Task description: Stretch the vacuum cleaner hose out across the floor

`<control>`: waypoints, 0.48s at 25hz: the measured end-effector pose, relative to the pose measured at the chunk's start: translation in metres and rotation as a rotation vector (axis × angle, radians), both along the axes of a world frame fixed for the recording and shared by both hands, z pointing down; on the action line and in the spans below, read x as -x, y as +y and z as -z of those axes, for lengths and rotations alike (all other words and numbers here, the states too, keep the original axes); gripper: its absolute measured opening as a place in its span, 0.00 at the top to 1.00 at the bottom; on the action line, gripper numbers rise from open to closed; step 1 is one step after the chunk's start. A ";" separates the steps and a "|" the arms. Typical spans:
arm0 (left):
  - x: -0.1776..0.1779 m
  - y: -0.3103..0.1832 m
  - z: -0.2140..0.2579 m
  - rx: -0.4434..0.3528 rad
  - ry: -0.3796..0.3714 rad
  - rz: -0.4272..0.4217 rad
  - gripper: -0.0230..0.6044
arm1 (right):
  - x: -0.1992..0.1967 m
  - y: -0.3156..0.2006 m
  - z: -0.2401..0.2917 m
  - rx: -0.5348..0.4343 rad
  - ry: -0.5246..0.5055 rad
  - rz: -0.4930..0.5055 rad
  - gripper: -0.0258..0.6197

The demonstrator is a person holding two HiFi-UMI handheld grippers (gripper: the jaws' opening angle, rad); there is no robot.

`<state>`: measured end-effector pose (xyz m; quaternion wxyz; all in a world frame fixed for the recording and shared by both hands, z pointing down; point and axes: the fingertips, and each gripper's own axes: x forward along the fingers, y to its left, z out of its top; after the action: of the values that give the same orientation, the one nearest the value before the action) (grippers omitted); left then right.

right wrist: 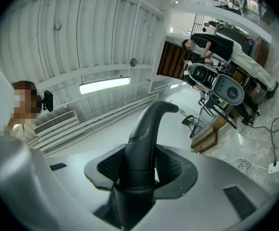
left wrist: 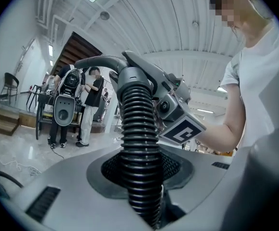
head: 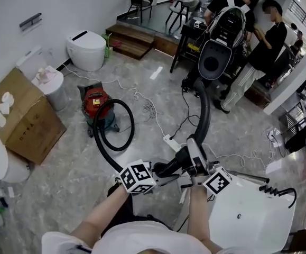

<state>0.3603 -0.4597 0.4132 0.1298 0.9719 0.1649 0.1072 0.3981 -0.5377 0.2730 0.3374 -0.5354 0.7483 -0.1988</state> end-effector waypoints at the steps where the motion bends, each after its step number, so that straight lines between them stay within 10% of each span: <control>1: 0.001 0.013 0.000 0.018 0.010 0.004 0.73 | 0.003 0.011 -0.001 0.004 0.005 0.005 0.67; 12: 0.018 0.132 -0.016 0.031 -0.005 0.051 0.73 | 0.021 0.126 -0.021 0.024 -0.045 0.068 0.67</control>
<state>0.3422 -0.3278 0.4289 0.1481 0.9733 0.1415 0.1037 0.3766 -0.4115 0.2940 0.3408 -0.5091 0.7558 -0.2311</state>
